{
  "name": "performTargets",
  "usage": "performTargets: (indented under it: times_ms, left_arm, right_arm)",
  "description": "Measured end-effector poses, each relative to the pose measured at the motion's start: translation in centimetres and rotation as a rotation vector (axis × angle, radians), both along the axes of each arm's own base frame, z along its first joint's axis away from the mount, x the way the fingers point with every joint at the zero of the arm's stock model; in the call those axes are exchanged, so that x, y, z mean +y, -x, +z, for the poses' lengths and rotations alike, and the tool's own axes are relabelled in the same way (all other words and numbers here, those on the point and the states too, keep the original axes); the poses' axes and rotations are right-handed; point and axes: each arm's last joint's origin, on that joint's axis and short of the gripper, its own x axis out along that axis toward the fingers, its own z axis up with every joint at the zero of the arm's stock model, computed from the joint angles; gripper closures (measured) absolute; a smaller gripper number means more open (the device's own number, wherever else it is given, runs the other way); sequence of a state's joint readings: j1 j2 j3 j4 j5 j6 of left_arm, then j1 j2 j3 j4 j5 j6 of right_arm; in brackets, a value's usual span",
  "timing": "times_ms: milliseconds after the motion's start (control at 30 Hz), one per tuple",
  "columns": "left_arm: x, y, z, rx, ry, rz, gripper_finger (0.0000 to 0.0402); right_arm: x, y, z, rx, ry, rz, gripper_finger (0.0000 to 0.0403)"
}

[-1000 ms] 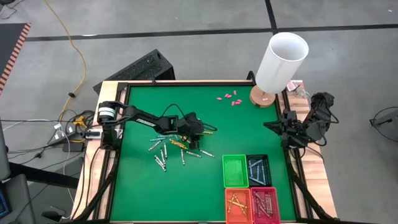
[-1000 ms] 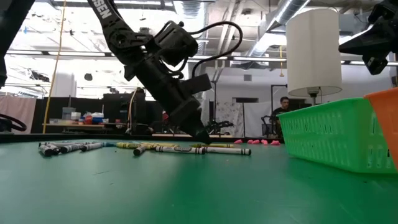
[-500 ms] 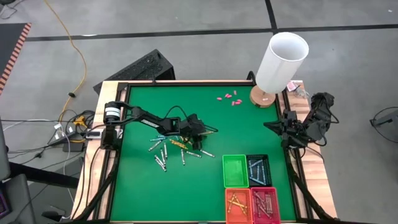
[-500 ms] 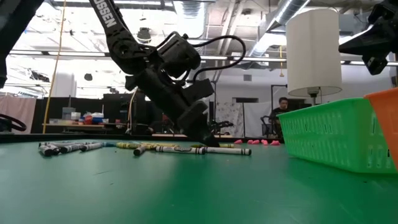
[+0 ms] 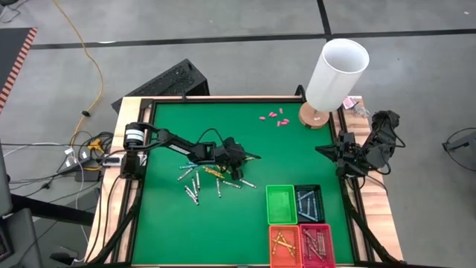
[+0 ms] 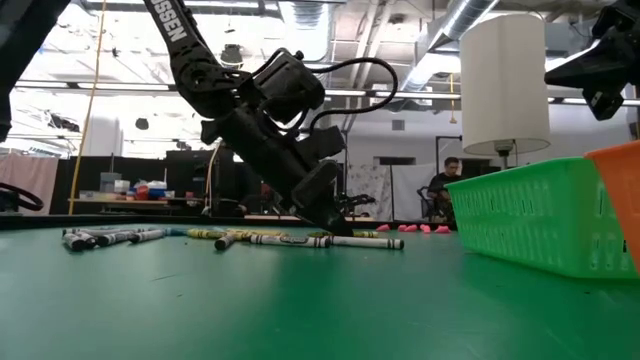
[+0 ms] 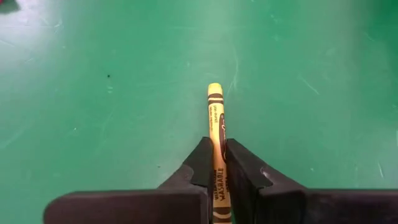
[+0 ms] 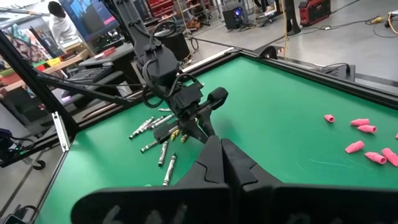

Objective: Sort crayons
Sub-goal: Put the light green crayon into the orange bin

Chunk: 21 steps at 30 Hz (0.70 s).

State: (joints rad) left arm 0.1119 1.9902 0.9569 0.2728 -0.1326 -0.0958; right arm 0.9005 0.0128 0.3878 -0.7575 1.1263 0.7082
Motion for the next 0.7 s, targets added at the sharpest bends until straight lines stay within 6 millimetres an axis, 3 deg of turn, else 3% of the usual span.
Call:
performTargets:
  times_ms: [100, 367, 533, 700]
  left_arm:
    - [-0.2, 0.0, 0.8, -0.03, -0.009, 0.01, 0.0396]
    - [-1.7, 0.0, 5.4, -0.203, 0.003, 0.034, 0.0397]
    - [-4.8, -0.7, 7.7, -0.394, 0.05, -0.068, 0.0398]
    - [-9.2, -1.3, 9.5, -0.522, 0.077, -0.214, 0.0399]
  right_arm:
    - [0.0, 0.0, 0.0, 0.0, 0.0, 0.0, 0.0403]
    - [0.0, 0.0, 0.0, 0.0, 0.0, 0.0, 0.0403]
    - [0.0, 0.0, 0.0, 0.0, 0.0, 0.0, 0.0403]
    - [0.0, 0.0, 0.0, -0.001, -0.001, -0.001, 0.0403]
